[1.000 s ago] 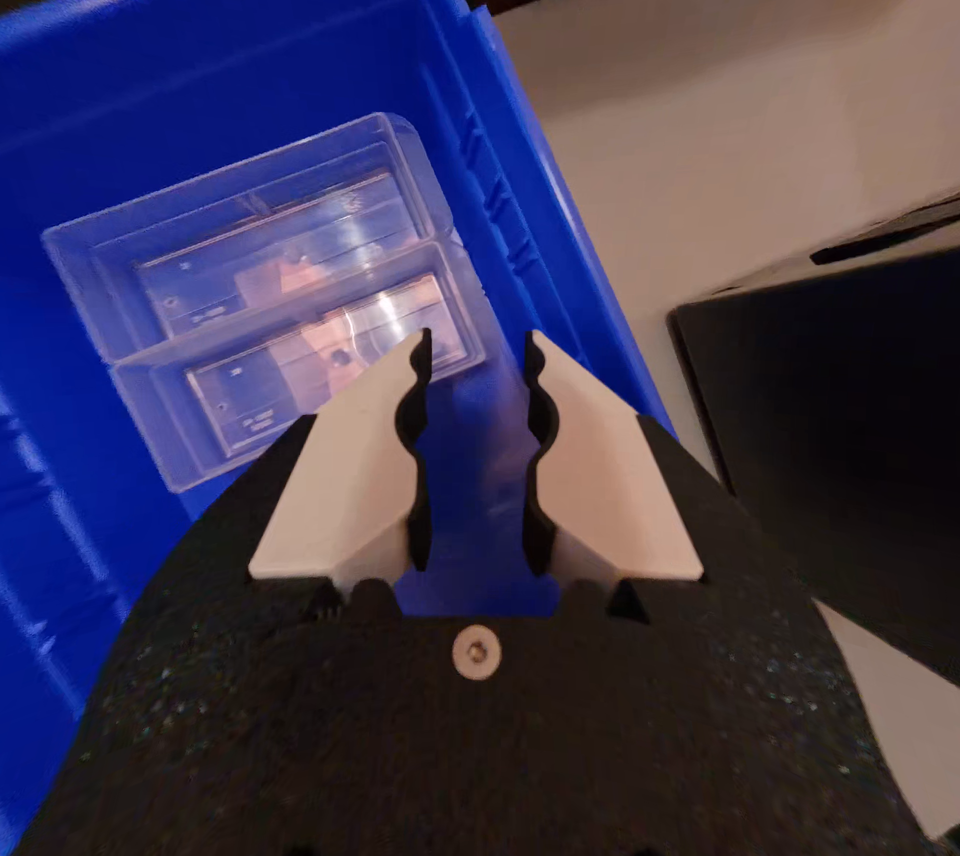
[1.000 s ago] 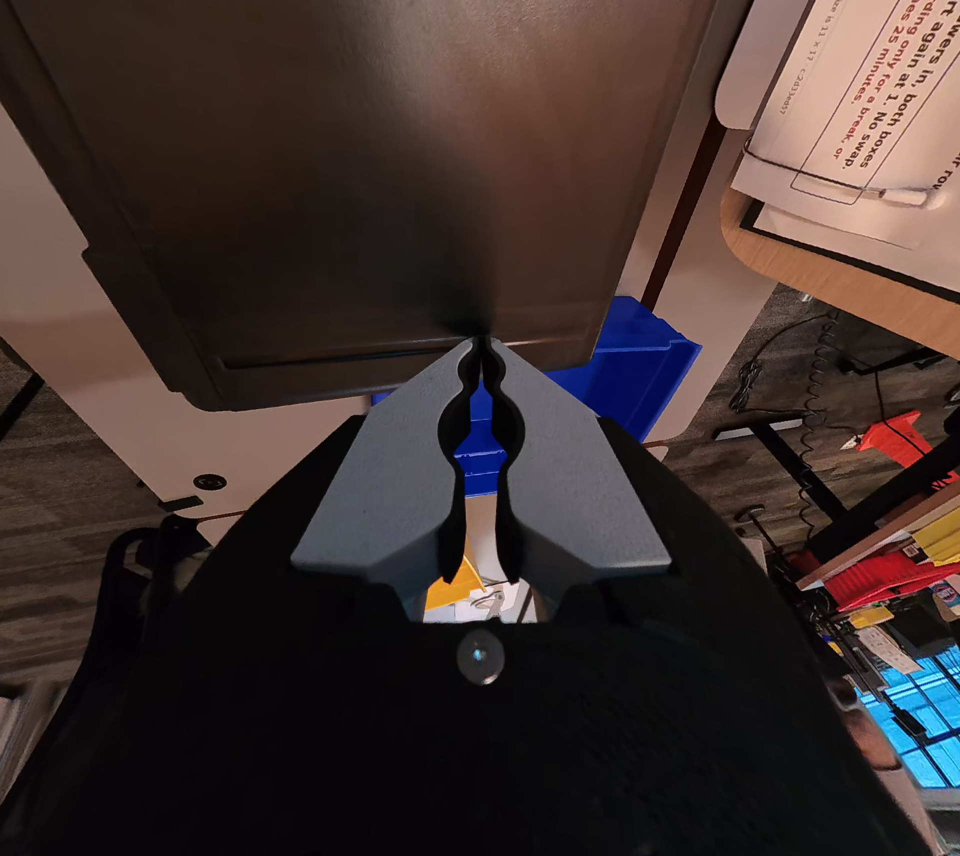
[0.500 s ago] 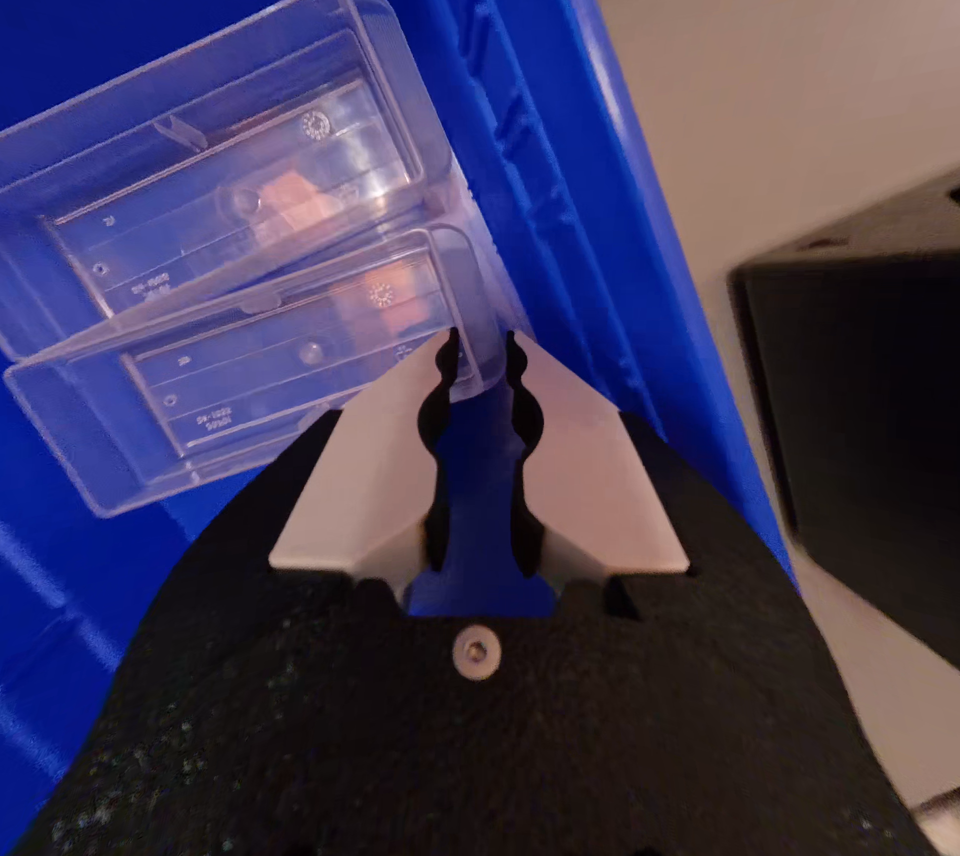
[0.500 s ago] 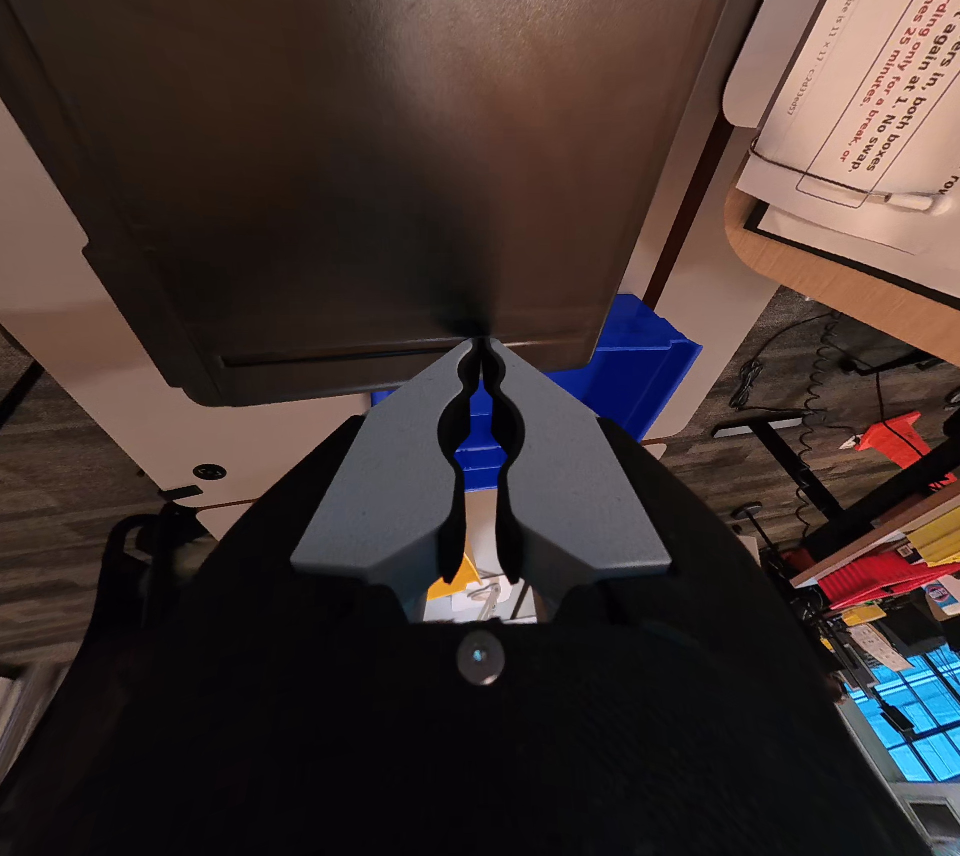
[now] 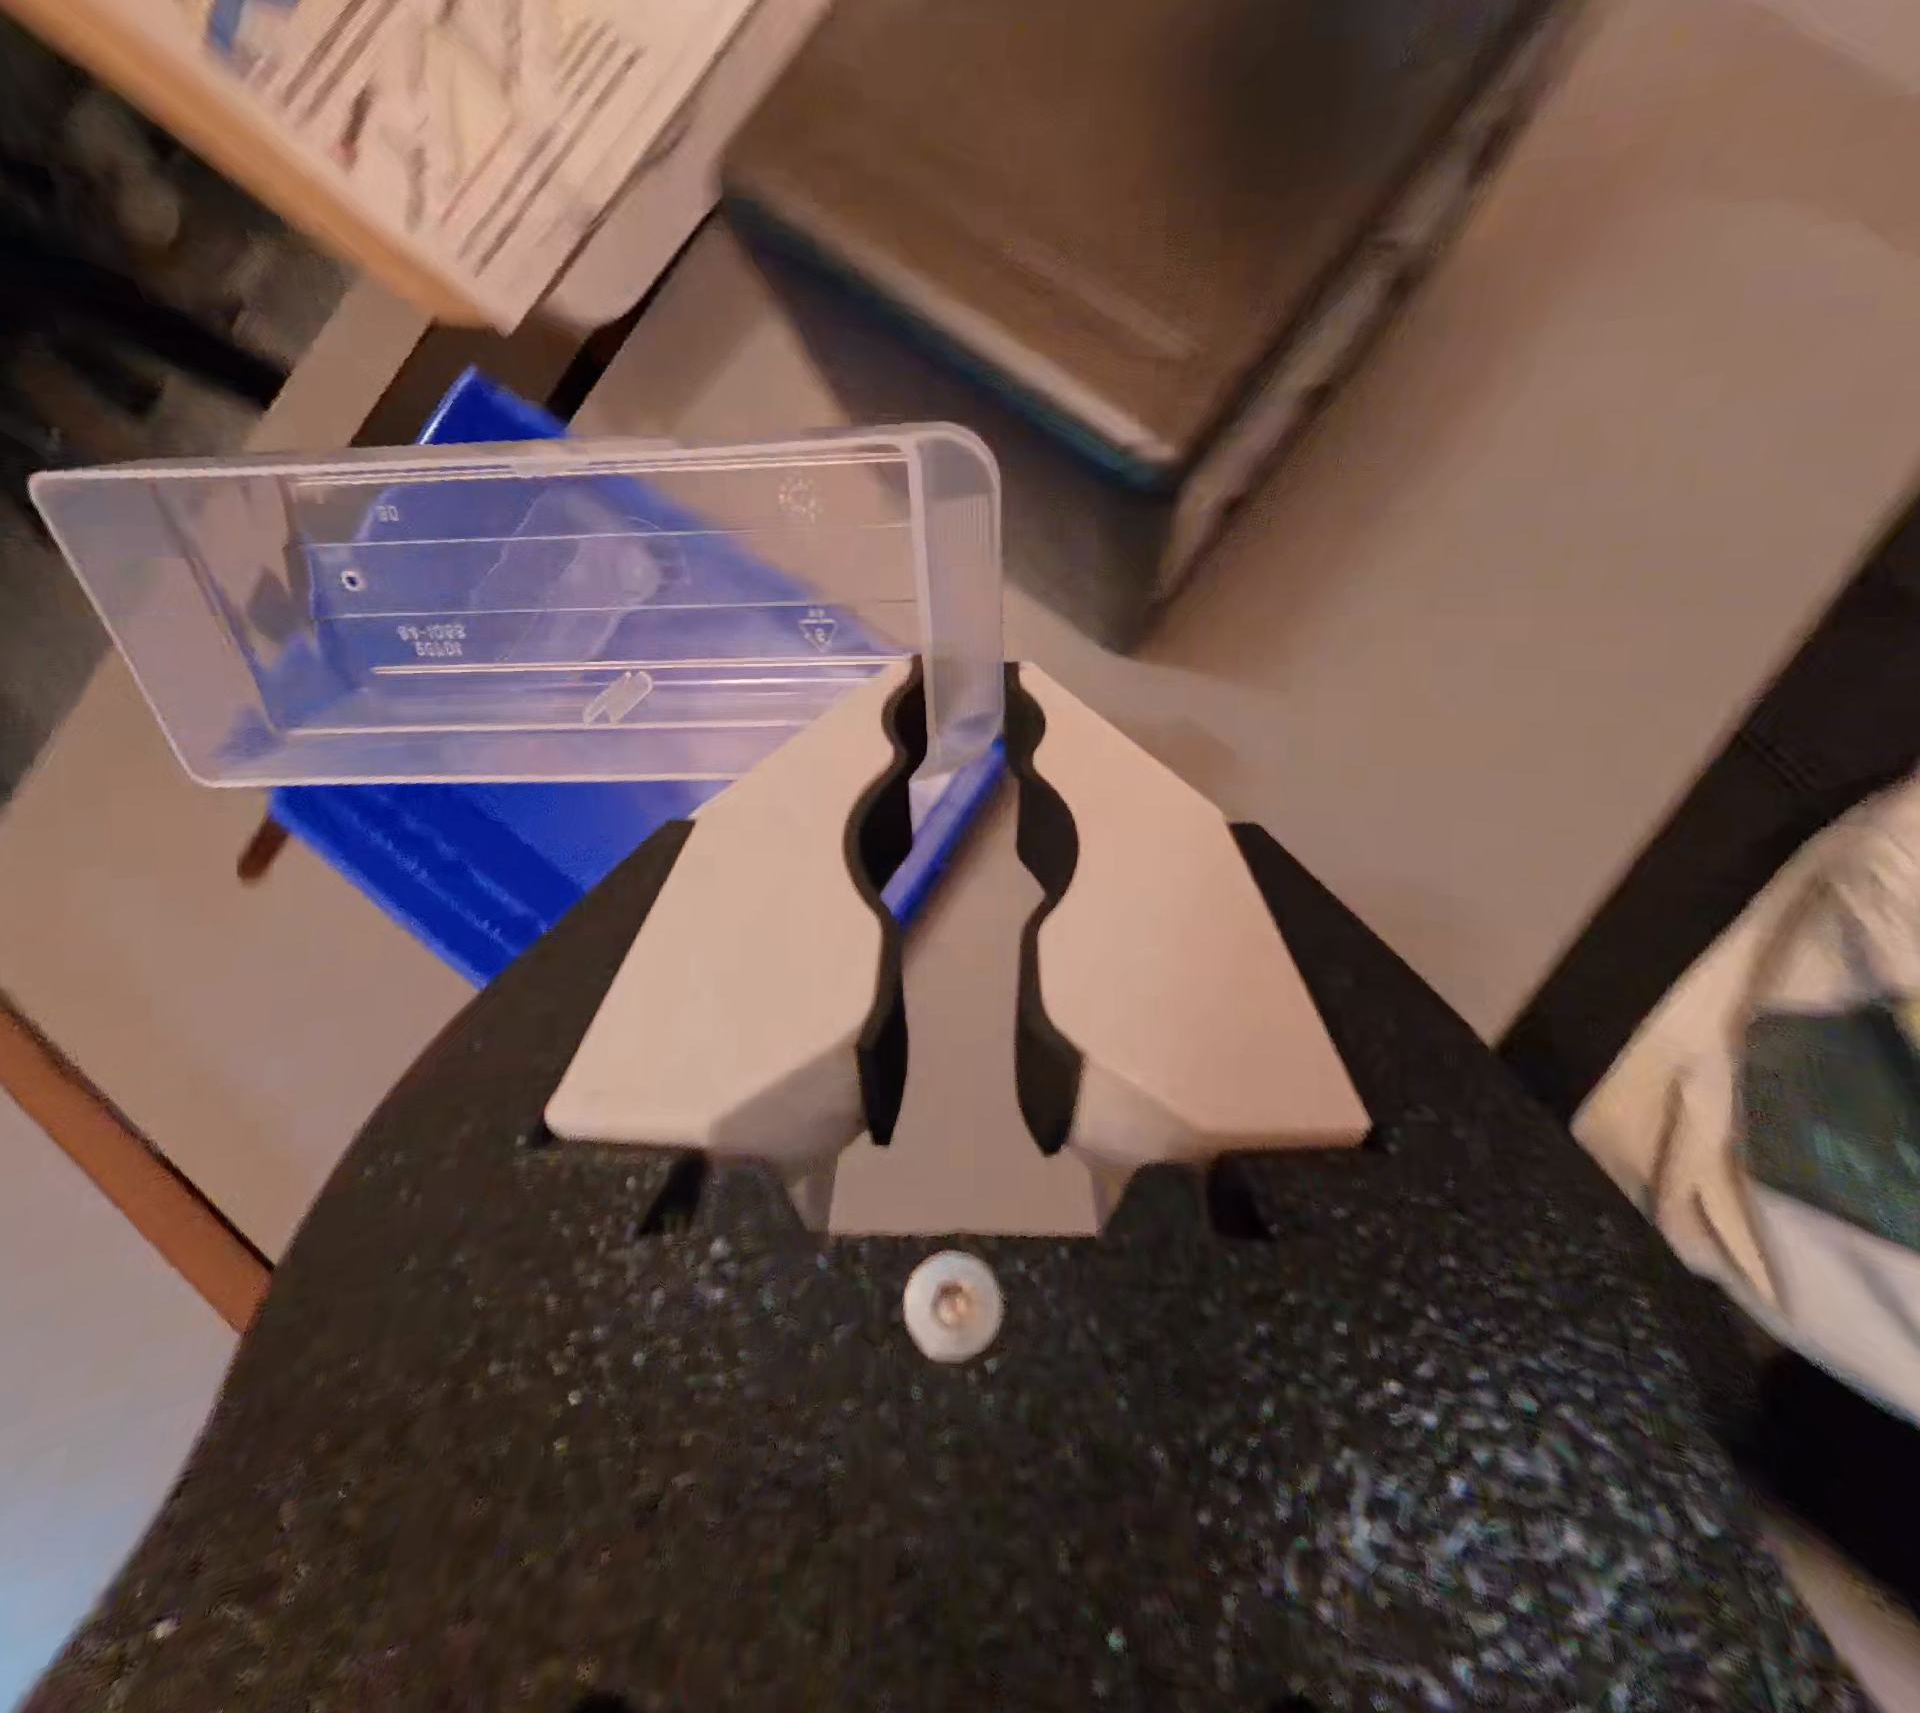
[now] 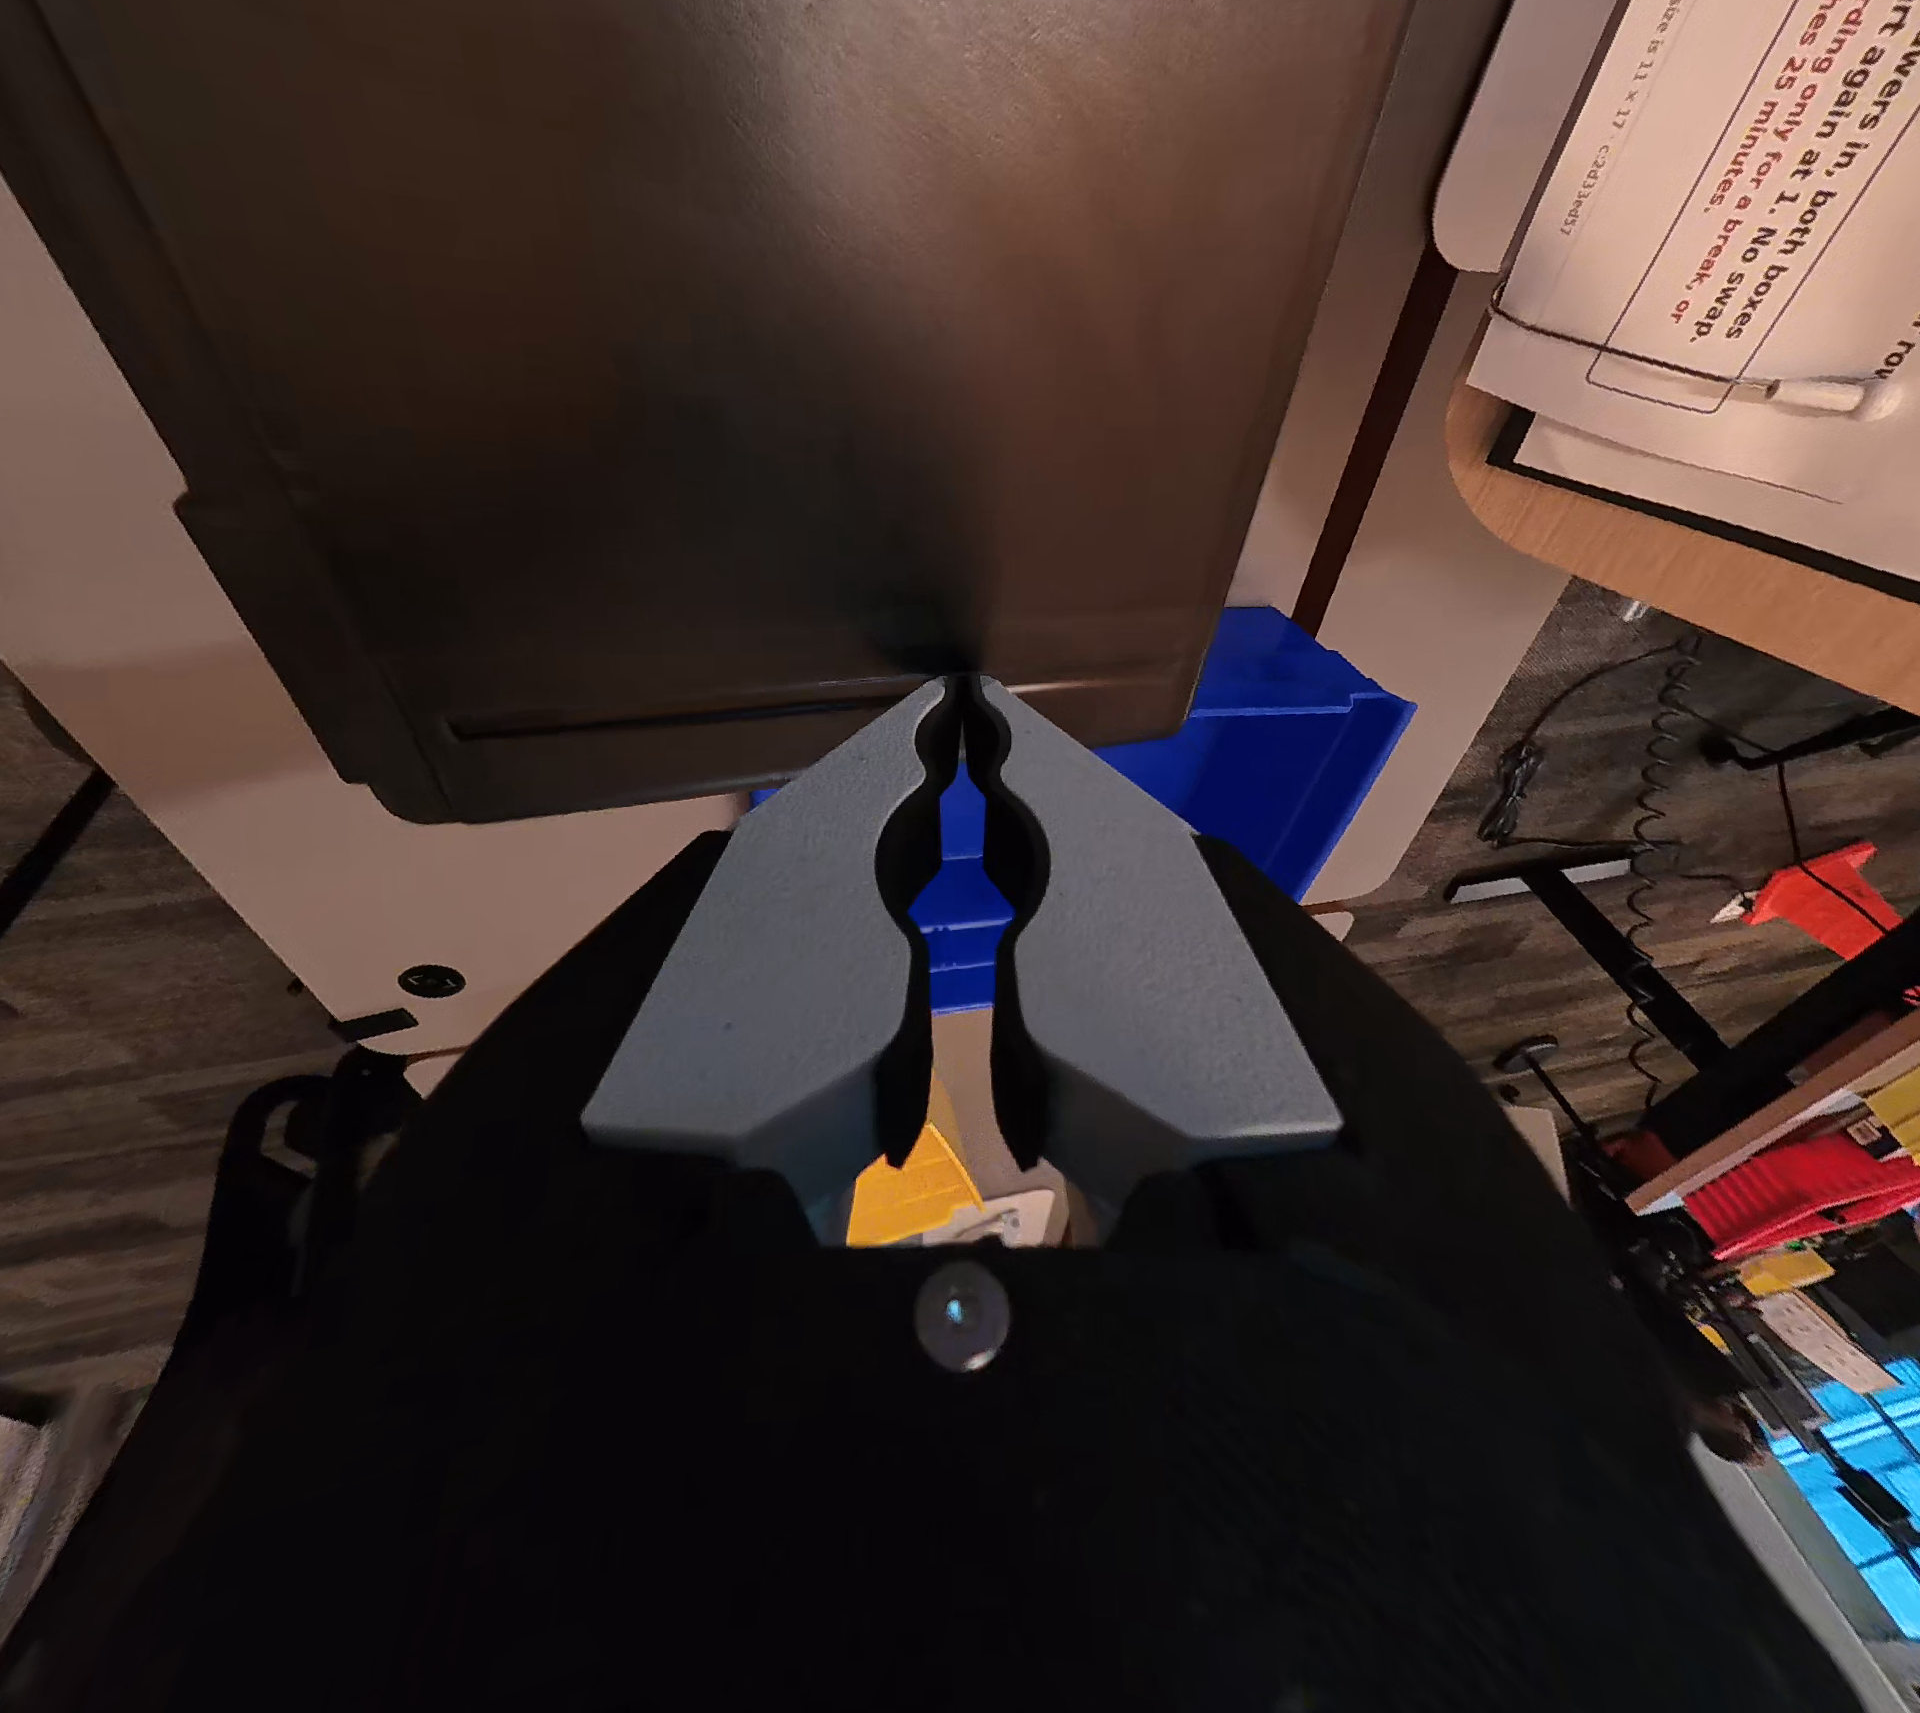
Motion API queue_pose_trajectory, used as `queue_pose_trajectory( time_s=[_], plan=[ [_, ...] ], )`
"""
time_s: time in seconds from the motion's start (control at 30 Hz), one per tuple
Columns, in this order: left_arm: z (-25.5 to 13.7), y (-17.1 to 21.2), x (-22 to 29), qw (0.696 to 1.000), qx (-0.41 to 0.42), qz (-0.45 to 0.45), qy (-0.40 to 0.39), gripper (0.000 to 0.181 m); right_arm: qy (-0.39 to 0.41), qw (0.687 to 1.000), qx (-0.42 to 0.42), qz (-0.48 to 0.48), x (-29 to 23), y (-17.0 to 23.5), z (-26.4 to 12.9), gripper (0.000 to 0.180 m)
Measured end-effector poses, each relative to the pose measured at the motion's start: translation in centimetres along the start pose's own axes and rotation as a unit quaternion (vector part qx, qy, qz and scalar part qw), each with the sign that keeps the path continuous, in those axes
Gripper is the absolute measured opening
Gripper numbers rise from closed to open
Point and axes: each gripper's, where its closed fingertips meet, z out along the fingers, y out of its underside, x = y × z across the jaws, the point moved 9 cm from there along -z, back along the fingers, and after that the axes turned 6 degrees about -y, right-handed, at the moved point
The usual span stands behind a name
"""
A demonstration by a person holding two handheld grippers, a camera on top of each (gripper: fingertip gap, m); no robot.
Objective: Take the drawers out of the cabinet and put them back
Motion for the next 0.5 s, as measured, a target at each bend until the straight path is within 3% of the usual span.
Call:
queue_pose_trajectory(
  time_s=[0.03, 0.23, 0.5],
  plan=[
    [-1.5, -0.5, 1.8, 0.999, 0.008, 0.033, 0.019, 0.011, -0.002, 1.0, 0.004, 0.002, 0.0, 0.1, 0.0, 0.0],
    [-5.0, -1.2, 12.0, 0.966, -0.019, 0.212, 0.144, 0.011, 0.0, 1.0, 0.01, 0.006, 0.0, 0.2, 0.0, 0.0],
    [-0.3, -1.1, 20.5, 0.89, -0.093, 0.284, 0.343, 0.011, 0.0, 1.0, 0.014, 0.012, 0.0, 0.2, 0.0, 0.0]
  ],
)
